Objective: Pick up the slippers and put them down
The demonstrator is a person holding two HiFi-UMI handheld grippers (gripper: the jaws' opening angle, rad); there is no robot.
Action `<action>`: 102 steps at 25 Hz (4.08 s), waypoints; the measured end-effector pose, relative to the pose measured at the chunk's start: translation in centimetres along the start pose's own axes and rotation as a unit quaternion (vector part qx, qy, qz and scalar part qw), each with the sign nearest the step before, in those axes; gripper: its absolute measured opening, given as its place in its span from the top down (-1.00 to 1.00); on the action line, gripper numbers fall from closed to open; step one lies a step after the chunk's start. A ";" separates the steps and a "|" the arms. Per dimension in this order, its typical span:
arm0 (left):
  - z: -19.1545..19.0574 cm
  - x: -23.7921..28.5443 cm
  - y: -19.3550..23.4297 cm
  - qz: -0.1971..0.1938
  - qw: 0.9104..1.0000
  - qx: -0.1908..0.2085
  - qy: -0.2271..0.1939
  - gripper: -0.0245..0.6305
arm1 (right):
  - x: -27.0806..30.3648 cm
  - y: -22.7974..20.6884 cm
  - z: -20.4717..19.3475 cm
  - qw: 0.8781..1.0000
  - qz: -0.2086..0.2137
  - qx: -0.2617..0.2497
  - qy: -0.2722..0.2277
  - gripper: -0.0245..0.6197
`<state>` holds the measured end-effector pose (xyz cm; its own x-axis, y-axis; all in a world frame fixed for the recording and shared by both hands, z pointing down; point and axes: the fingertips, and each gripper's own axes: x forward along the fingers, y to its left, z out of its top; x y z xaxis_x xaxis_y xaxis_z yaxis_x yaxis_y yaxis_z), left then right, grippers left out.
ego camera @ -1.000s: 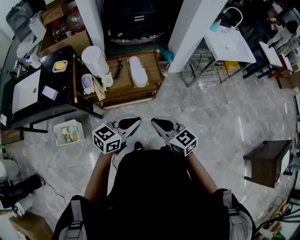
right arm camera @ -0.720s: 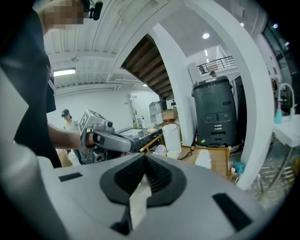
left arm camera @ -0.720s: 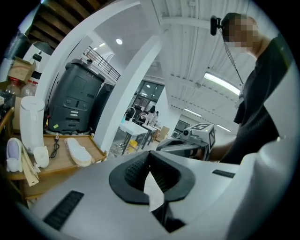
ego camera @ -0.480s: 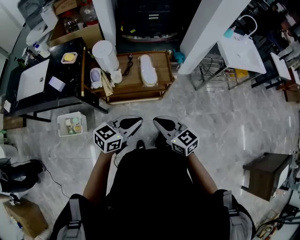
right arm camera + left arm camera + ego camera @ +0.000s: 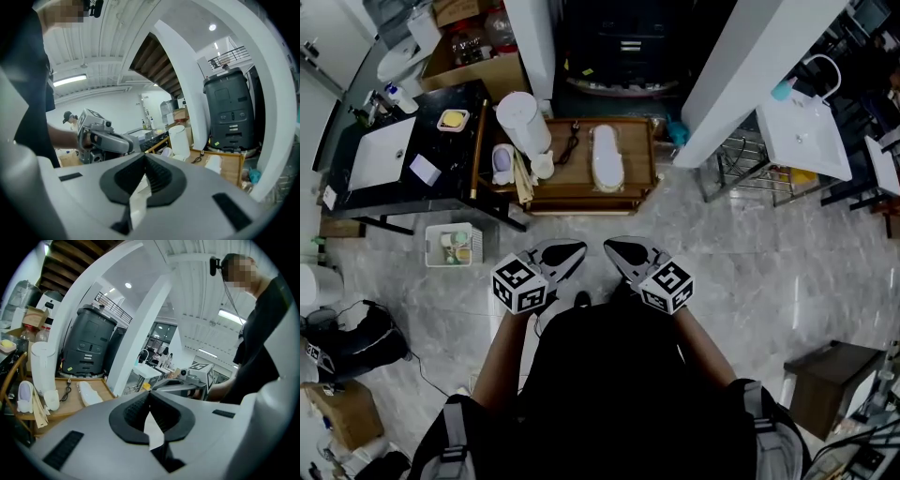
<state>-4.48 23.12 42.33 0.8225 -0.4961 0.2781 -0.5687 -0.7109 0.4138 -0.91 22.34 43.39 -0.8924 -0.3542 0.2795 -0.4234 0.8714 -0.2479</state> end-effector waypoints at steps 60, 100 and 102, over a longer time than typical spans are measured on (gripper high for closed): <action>7.8 11.9 15.7 -0.116 0.992 -0.016 0.038 0.89 | 9.6 -16.6 4.4 0.995 -0.087 0.050 0.014 0.90; 5.8 18.0 21.6 0.028 0.993 -0.102 0.059 0.89 | 9.9 -25.9 0.0 0.994 0.031 0.070 0.077 0.90; 5.3 18.0 21.6 0.028 0.992 -0.109 0.060 0.89 | 10.0 -26.0 -0.7 0.993 0.034 0.076 0.085 0.90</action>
<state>-1.97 -3.83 51.69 0.7919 -0.4595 0.4021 -0.6094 -0.5523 0.5689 1.27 -3.60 53.22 -0.8858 -0.2221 0.4074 -0.3934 0.8250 -0.4057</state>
